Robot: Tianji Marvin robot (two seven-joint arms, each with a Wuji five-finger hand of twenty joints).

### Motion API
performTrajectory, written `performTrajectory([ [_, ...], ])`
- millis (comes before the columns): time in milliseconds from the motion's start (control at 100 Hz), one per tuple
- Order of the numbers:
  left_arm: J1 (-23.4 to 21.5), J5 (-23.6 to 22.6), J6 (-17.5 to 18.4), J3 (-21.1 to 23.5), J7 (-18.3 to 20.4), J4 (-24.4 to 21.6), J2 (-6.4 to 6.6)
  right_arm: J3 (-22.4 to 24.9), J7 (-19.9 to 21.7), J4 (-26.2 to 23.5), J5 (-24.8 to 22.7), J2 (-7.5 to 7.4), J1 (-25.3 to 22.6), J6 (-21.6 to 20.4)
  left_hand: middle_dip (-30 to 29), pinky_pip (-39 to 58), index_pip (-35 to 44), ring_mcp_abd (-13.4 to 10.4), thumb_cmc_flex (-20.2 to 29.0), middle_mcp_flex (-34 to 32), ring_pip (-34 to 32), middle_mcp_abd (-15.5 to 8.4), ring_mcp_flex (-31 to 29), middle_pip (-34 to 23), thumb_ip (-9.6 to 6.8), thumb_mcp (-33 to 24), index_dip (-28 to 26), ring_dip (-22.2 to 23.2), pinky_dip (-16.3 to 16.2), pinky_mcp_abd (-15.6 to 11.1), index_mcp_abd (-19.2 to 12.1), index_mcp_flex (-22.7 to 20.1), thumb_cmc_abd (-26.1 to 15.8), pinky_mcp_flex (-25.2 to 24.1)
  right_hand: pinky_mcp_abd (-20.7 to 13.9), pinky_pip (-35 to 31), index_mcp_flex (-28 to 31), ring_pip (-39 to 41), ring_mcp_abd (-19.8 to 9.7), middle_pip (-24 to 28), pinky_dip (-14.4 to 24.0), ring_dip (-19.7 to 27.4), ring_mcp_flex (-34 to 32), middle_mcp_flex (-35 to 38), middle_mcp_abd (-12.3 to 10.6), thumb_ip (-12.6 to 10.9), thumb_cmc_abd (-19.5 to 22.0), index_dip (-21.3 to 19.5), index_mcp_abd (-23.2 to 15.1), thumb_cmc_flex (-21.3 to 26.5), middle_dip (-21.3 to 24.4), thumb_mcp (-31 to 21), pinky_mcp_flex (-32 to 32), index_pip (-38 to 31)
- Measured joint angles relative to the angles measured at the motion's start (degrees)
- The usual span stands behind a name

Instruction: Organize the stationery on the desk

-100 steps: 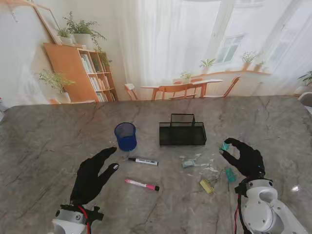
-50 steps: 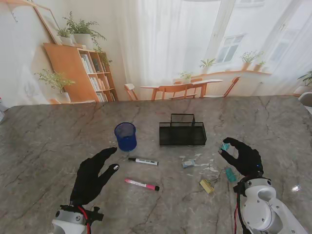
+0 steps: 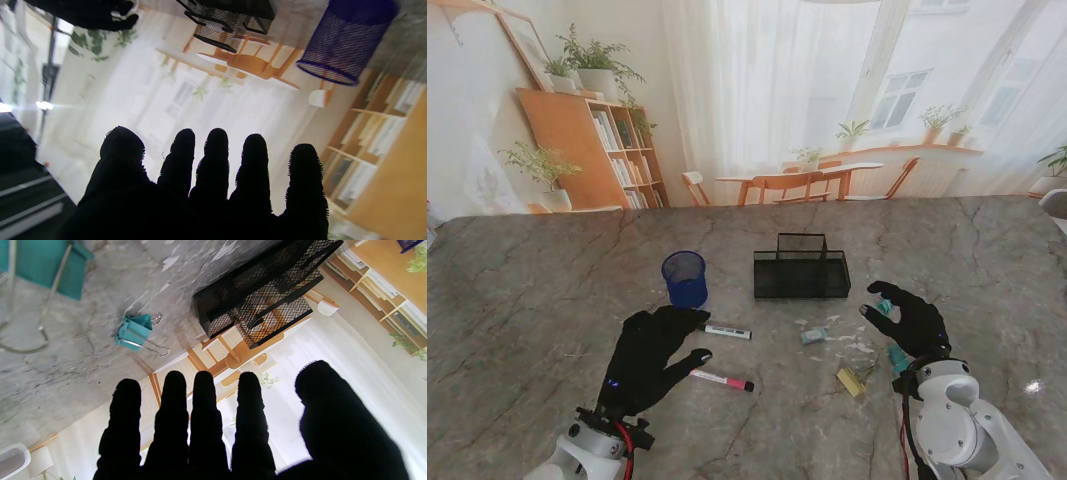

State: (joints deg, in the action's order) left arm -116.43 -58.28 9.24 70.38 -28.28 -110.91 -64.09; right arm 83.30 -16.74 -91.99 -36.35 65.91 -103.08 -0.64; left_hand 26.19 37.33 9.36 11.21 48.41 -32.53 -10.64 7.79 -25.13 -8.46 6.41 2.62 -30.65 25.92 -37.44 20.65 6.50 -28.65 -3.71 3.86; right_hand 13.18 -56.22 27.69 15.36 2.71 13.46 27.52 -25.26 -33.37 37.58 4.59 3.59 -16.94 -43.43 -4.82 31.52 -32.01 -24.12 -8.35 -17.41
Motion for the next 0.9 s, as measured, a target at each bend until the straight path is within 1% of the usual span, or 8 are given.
performTrajectory([
  [140,3.8,-5.0,0.7,-2.4,3.2,0.4,1.47,-0.8,1.0,0.6,0.5,-0.11,0.9,-0.2,4.3,0.6,0.6,-1.1,0.5,0.0,-0.8,-1.0,0.0,-1.8,0.0,0.2,-1.3,1.3,-0.6,-1.9,0.0,-0.6,0.6,0.0,0.0,0.1,0.0,0.0,0.0,0.0,0.0,0.0,0.0,0.0,0.0,0.0,0.0,0.0,0.0,0.0,0.0,0.0,0.0,0.0],
  [270,6.5,-13.9,3.1,-3.6,6.9,0.6,3.08,-1.3,1.4,1.1,1.1,-0.11,1.6,-0.2,7.2,0.9,1.2,-1.9,0.5,0.0,-1.0,-1.7,0.0,-3.4,0.0,0.2,-2.4,2.4,-0.7,-3.6,0.0,-1.2,0.7,-0.1,0.0,0.4,0.0,0.0,0.0,0.0,0.0,0.0,0.6,0.0,0.2,0.0,0.0,0.0,0.0,0.0,0.0,0.0,0.0,0.0],
  [360,8.4,-15.2,4.9,-5.0,9.7,1.1,4.36,-1.4,1.6,1.3,1.4,-0.11,1.8,-0.2,8.6,2.0,1.3,-2.1,0.5,0.0,-1.4,-1.8,0.1,-4.1,0.0,0.5,-3.0,3.1,-0.7,-4.6,0.1,-1.2,1.8,-0.1,0.0,0.5,0.0,0.0,0.0,0.0,0.6,0.0,0.6,0.0,0.2,0.0,0.0,0.0,0.1,0.0,0.0,0.0,0.0,0.0],
  [420,9.4,-16.6,4.8,-5.9,12.8,1.1,5.0,-1.4,1.6,1.3,1.6,-0.11,1.8,-0.2,8.7,2.4,1.3,-2.1,1.0,0.0,-2.3,-1.8,0.1,-4.2,0.0,0.2,-3.0,3.3,-0.7,-5.1,0.1,-1.2,1.9,-0.1,0.0,0.5,0.0,0.0,0.0,0.0,0.7,0.0,0.6,0.0,0.2,0.0,0.0,0.0,0.1,0.0,-0.2,0.0,0.0,0.0],
  [500,10.1,-20.4,4.2,-6.3,16.5,1.1,5.51,-1.4,1.6,1.3,1.8,-0.1,1.8,-0.2,8.7,3.4,1.3,-2.1,1.0,0.0,-2.3,-1.8,0.1,-4.7,0.0,0.5,-3.0,3.7,-0.7,-5.6,0.2,-1.2,4.3,-0.1,0.0,0.5,0.0,0.0,0.0,0.0,0.7,0.0,0.6,0.0,0.3,0.0,0.0,0.0,0.1,0.0,-0.5,0.0,0.0,0.0],
  [700,14.0,-20.4,4.4,-9.2,19.5,4.5,6.44,-1.4,1.1,1.3,1.8,-0.06,1.8,-0.2,8.8,5.0,1.4,-2.1,1.0,1.3,-3.3,-1.5,0.2,-4.8,0.27,0.6,-4.1,4.5,-0.7,-7.0,0.7,-1.2,4.9,-0.1,0.0,0.5,0.0,0.0,0.1,0.0,0.7,0.0,0.6,0.0,0.6,0.0,0.0,0.0,0.1,0.0,-0.5,0.0,0.0,0.0],
  [800,16.3,-22.9,3.6,-11.2,20.2,6.5,6.91,-1.4,1.0,1.2,1.8,-0.04,1.7,-0.1,10.3,6.7,3.8,-1.9,1.1,1.8,-5.7,-1.5,0.9,-5.8,0.27,0.6,-7.4,5.3,-0.7,-7.7,1.0,-1.2,6.1,-0.7,0.0,0.5,0.0,0.0,0.5,0.0,0.7,0.0,0.6,0.0,0.6,0.0,0.0,0.0,0.1,0.0,-0.5,0.0,0.0,0.0],
  [900,19.4,-23.1,3.3,-13.5,20.8,9.1,7.27,-1.4,1.0,1.2,1.8,-0.03,1.6,-0.1,11.4,7.9,5.0,-1.7,1.8,2.3,-6.9,-1.5,0.9,-7.2,0.27,-0.3,-9.3,6.3,-0.7,-8.3,1.1,-1.2,7.2,-0.8,0.0,0.5,0.0,0.0,0.6,0.0,0.7,0.0,0.6,0.0,0.6,0.0,0.0,0.0,0.2,0.0,-0.6,0.0,0.0,0.0],
])
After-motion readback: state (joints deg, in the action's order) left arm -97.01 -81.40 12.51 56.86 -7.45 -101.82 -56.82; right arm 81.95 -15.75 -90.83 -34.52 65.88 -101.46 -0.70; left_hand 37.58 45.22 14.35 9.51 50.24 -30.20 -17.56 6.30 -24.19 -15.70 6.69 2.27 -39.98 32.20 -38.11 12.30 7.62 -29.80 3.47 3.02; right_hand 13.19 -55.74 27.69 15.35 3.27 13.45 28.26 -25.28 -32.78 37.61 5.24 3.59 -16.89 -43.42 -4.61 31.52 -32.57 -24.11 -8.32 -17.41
